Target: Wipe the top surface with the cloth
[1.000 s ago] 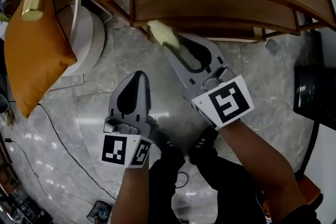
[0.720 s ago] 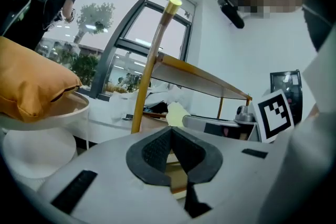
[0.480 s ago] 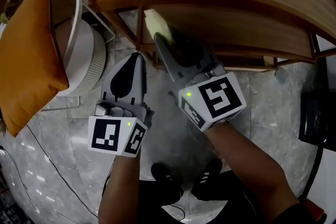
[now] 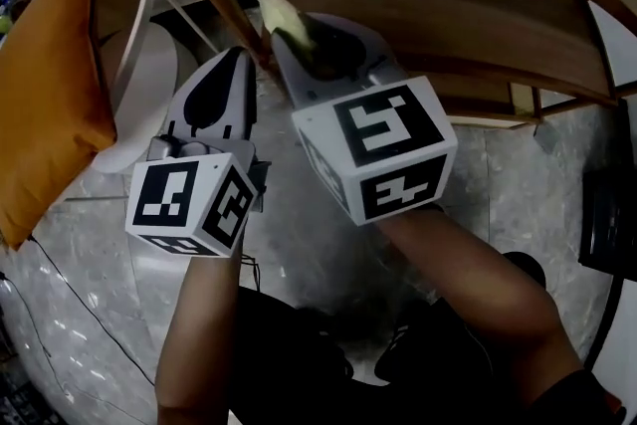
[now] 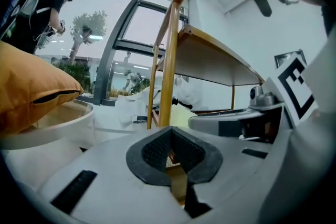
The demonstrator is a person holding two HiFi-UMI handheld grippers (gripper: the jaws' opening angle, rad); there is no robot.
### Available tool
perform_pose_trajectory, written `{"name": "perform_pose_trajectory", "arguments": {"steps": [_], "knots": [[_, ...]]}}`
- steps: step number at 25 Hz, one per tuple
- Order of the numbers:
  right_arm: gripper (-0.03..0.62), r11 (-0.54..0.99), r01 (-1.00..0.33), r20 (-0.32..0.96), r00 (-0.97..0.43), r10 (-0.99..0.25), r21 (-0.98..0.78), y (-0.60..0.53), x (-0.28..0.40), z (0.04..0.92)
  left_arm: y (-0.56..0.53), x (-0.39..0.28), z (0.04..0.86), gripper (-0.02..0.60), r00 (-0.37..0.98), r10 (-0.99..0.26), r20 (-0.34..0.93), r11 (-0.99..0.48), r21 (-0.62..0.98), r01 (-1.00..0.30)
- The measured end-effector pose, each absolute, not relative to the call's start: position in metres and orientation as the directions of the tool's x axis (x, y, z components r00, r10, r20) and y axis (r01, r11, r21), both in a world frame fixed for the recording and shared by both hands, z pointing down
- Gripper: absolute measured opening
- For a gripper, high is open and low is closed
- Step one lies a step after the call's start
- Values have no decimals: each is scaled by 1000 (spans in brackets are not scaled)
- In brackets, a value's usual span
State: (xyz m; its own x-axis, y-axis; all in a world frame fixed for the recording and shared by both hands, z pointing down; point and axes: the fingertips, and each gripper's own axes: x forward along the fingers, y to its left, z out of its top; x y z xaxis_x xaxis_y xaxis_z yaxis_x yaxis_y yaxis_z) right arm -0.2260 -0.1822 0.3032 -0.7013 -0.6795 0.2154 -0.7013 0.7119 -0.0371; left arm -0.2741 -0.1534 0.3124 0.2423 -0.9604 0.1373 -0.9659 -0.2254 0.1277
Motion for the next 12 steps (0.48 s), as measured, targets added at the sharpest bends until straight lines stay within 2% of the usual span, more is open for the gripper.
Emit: {"name": "perform_pose_trajectory", "arguments": {"steps": [12], "knots": [[100, 690, -720, 311, -642, -701, 68, -181, -233, 318, -154, -260, 308, 12, 298, -944, 142, -290, 78, -954]]}}
